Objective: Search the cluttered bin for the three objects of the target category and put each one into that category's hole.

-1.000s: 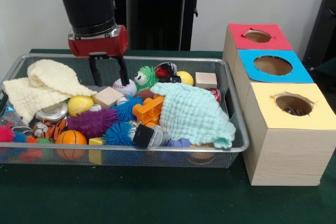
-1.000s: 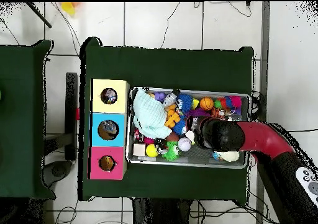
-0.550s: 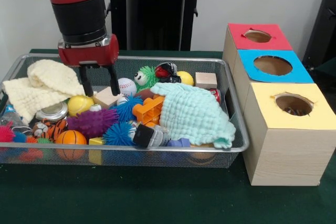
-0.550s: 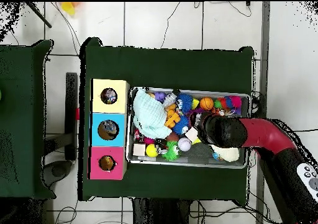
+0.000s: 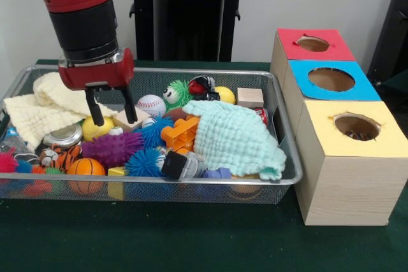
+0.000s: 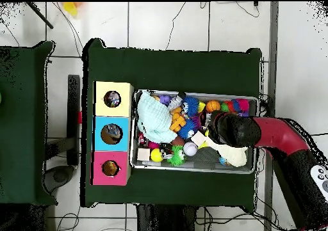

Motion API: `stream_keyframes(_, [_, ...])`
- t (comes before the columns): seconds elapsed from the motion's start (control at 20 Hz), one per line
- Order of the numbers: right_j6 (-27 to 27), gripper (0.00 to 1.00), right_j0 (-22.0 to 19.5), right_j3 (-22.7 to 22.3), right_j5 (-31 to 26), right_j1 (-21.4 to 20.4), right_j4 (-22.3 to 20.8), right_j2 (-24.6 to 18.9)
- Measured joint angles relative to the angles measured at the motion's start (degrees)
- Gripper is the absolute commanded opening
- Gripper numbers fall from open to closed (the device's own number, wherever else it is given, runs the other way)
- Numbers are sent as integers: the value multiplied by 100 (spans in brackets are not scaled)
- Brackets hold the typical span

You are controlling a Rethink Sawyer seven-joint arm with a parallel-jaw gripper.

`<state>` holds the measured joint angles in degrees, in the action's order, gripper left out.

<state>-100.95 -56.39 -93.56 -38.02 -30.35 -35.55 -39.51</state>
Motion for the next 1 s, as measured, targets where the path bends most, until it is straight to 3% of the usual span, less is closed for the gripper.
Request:
stream_keyframes(0.45, [474,100,-211,124,-181,22,-9,-135])
stream_keyframes(1.0, [487,100,-392,283,-220,44,-24,-155])
